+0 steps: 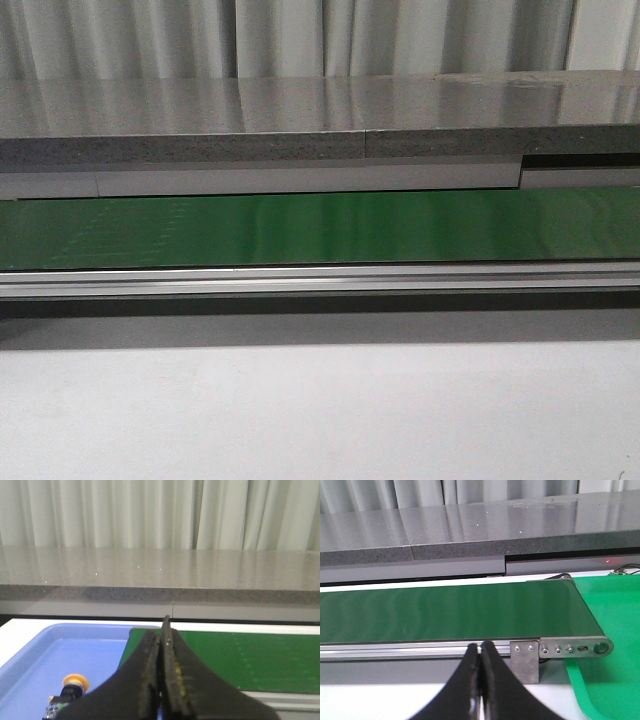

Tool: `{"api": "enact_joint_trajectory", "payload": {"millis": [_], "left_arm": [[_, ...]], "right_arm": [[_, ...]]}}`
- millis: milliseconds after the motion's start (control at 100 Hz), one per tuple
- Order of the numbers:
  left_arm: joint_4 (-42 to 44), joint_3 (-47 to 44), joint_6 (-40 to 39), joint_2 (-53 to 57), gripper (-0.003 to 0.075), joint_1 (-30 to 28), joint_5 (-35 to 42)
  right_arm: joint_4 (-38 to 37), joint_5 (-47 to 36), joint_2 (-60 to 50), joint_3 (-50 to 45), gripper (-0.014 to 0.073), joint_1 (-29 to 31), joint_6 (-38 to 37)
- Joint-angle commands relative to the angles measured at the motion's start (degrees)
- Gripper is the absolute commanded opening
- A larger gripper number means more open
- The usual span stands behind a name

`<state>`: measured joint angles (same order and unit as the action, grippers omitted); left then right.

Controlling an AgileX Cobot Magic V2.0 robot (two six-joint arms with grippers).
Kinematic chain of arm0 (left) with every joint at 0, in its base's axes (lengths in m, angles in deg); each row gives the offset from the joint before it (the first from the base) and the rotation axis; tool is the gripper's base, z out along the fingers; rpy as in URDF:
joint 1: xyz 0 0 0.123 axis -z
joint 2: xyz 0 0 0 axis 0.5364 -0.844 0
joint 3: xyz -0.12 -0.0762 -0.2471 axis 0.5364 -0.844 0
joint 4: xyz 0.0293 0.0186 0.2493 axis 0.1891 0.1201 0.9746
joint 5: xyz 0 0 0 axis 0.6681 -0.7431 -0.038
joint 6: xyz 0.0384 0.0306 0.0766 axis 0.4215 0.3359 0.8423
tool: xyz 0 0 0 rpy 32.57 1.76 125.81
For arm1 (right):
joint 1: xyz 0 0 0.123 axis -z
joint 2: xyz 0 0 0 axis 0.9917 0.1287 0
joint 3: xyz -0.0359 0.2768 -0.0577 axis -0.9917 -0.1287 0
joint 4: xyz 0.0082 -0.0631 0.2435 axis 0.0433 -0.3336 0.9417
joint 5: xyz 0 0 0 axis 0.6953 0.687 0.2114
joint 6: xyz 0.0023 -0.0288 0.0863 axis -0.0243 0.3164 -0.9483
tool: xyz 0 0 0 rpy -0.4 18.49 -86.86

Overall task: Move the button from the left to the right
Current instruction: 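Move the left gripper down toward the yellow-capped button in the blue tray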

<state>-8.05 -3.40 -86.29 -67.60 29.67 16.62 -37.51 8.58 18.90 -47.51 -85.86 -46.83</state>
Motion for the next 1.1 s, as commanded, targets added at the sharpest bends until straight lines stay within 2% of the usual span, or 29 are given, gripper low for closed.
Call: {"api": "enact_joint_trajectory", "payload": {"millis": [0, 190, 450, 570, 770, 1090], "left_arm": [[-0.4, 4.1, -0.3, 0.2, -0.0020, 0.1, 0.2], [-1.2, 15.8, -0.3, -7.0, -0.0020, 0.1, -8.5], [-0.9, 34.1, -0.3, -21.5, -0.0020, 0.1, -33.2], [-0.9, 39.4, -0.3, -27.9, -0.0020, 0.1, -40.0], [-2.9, 41.5, -0.3, -33.2, -0.0020, 0.1, -44.2], [-3.1, 41.5, -0.3, -35.8, -0.0015, 0.1, -45.7]], "right_arm": [[-0.3, -4.7, -1.1, 0.9, -0.0066, -0.1, 0.3], [-0.3, -4.7, -1.1, 0.9, -0.0066, -0.1, 0.3], [-0.3, -4.7, -1.1, 0.9, -0.0066, -0.1, 0.3], [-0.3, -4.7, -1.1, 0.9, -0.0066, -0.1, 0.3], [-0.3, -4.7, -1.1, 0.9, -0.0066, -0.1, 0.3], [-0.3, -4.7, -1.1, 0.9, -0.0066, -0.1, 0.3]]}}
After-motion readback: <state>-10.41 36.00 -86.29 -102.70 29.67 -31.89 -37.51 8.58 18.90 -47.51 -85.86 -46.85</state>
